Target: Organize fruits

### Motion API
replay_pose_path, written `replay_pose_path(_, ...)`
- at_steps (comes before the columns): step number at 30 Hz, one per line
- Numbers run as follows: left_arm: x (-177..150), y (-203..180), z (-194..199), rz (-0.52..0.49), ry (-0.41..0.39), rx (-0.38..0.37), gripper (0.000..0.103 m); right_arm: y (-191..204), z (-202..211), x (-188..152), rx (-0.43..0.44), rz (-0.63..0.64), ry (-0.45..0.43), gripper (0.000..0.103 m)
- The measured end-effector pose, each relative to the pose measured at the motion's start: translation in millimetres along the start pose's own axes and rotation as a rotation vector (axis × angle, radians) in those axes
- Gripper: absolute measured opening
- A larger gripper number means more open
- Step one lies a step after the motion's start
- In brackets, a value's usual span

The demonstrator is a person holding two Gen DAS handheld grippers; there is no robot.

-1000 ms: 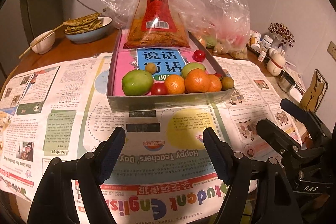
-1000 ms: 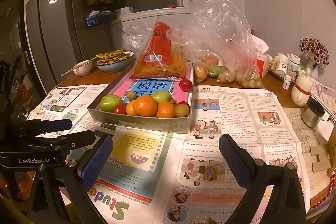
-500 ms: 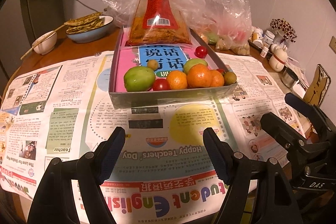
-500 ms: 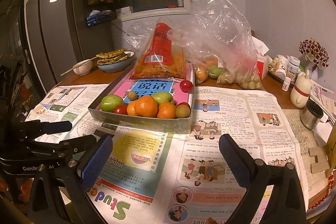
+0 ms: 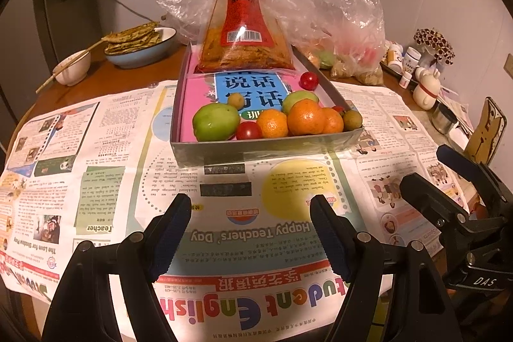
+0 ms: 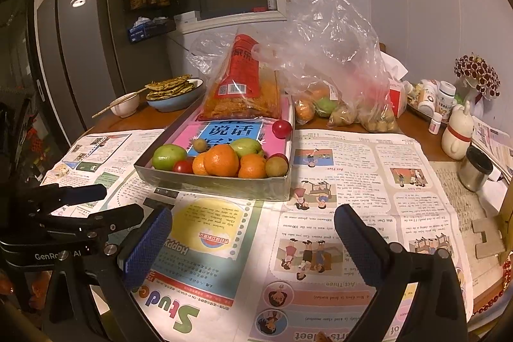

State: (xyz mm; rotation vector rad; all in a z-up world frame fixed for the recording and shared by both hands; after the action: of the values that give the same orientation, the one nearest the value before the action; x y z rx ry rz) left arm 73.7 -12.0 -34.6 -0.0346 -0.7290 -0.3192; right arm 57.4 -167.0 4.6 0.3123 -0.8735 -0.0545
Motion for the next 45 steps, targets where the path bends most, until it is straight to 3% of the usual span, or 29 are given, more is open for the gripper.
replay_pose_path(45,1.3,5.2,-0.4,-0.003,-0.006,0.019,0.078,2.0,-5.6,-2.5,-0.005,-0.013,0.014,0.102)
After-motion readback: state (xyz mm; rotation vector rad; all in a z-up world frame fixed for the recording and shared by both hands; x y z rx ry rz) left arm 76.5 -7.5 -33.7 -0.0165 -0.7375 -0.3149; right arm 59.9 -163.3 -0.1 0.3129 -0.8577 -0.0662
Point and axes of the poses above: each gripper's, at about its wrist camera, not at the fingertips, and z roughly against the way its jaws point, y to its left, x to its top, the point moved 6 cm from there along -z, roughly the way its jaws point, and after that the axes turned 15 degrees about -z, right-handed, at the moved point
